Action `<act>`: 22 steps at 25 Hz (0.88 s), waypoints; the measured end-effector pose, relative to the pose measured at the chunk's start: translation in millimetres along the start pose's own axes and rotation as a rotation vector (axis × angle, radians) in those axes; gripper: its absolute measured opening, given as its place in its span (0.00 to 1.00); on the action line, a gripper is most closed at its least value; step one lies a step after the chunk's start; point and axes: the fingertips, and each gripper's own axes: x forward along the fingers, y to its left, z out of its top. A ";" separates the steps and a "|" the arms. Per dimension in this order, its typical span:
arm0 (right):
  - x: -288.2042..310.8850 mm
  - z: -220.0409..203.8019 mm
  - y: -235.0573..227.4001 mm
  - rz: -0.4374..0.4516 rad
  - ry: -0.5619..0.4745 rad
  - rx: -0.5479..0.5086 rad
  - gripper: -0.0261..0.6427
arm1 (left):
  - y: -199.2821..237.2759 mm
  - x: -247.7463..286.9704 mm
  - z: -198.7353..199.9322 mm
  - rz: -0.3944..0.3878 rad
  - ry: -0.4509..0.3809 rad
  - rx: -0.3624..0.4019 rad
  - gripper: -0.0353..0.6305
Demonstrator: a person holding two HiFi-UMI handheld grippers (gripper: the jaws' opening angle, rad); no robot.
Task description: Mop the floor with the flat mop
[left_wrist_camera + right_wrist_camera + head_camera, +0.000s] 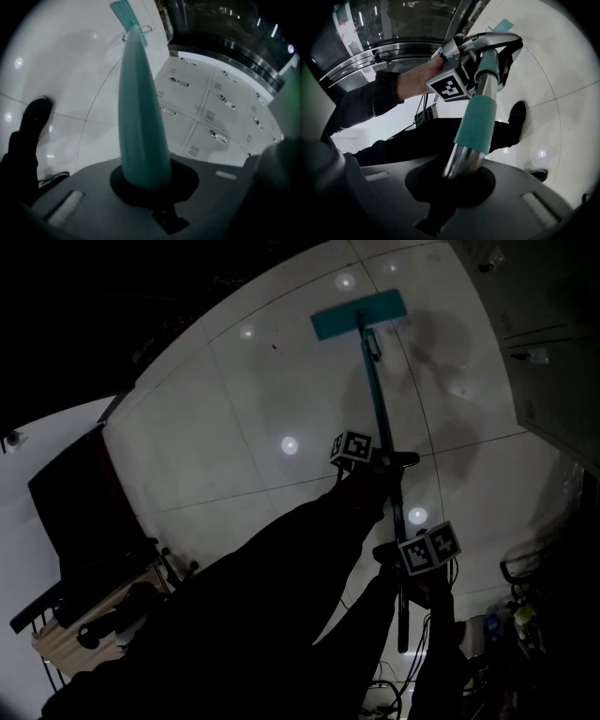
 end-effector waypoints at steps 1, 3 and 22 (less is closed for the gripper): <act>1.3 16.7 1.2 -0.008 0.000 -0.007 0.08 | -5.7 -5.6 15.8 0.000 -0.002 0.007 0.09; 3.2 50.0 2.7 -0.030 0.005 -0.023 0.08 | -17.8 -16.3 48.4 -0.006 -0.020 0.023 0.09; -2.8 -53.2 -4.8 -0.179 0.076 -0.080 0.08 | -9.6 -3.7 -43.9 -0.056 -0.021 0.039 0.09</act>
